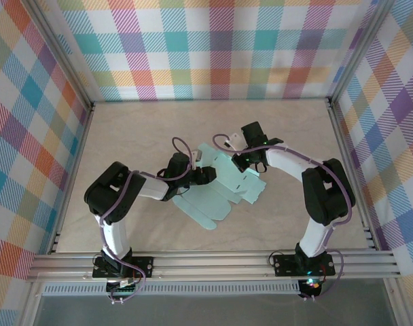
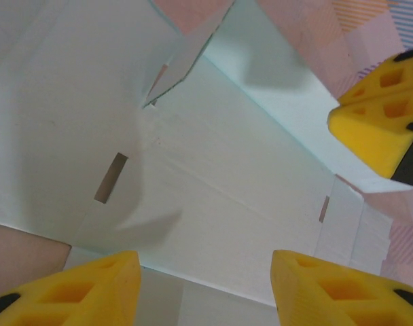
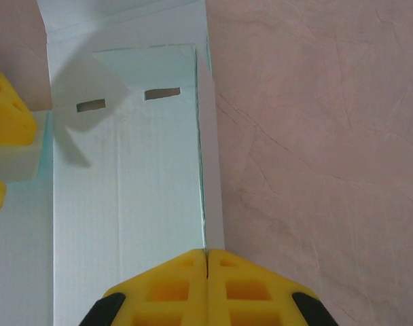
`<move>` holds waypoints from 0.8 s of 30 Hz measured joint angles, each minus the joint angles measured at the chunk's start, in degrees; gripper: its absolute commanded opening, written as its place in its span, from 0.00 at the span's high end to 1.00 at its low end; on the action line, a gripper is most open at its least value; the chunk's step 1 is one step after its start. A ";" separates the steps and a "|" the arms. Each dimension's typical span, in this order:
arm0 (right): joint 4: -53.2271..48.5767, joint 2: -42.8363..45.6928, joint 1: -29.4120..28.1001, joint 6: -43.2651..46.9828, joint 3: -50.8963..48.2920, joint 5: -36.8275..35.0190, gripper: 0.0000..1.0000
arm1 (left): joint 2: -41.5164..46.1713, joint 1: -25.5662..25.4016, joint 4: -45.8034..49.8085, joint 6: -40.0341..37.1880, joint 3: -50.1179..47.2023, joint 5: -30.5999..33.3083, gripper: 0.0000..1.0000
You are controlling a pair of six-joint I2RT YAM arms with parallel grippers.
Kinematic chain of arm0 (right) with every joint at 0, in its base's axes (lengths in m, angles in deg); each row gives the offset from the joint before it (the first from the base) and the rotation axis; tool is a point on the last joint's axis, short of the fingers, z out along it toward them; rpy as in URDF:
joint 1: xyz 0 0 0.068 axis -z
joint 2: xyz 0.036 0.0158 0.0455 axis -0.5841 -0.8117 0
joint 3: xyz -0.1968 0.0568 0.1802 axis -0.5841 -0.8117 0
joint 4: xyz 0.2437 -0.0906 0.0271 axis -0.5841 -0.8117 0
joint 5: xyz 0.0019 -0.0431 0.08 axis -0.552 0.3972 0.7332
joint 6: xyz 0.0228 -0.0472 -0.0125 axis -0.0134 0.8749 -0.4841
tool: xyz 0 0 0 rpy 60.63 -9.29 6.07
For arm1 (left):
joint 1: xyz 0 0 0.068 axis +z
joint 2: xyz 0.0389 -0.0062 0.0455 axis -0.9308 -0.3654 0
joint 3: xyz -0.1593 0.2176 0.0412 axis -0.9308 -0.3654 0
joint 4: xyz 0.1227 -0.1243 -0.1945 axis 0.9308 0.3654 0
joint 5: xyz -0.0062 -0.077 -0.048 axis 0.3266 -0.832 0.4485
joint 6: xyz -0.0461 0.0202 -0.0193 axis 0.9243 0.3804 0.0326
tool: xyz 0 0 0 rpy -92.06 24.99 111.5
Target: Fold the paper box
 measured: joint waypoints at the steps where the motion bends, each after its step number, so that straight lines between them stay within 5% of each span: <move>1: 0.07 0.00 0.00 0.00 -0.17 -0.26 1.00 | -0.04 -0.04 -0.33 0.22 -0.09 0.33 0.47; 5: 0.11 0.04 -0.02 -0.17 -0.35 -0.61 1.00 | 0.72 -0.33 -0.33 0.04 -0.68 1.64 0.47; 15: 0.11 0.04 -0.50 -0.39 -0.39 0.50 1.00 | 9.86 -0.42 16.87 -6.29 2.60 5.03 0.47; 24: 0.11 0.04 -0.50 -0.39 -0.39 0.50 1.00 | 9.03 -0.42 18.12 -6.01 2.82 4.55 0.46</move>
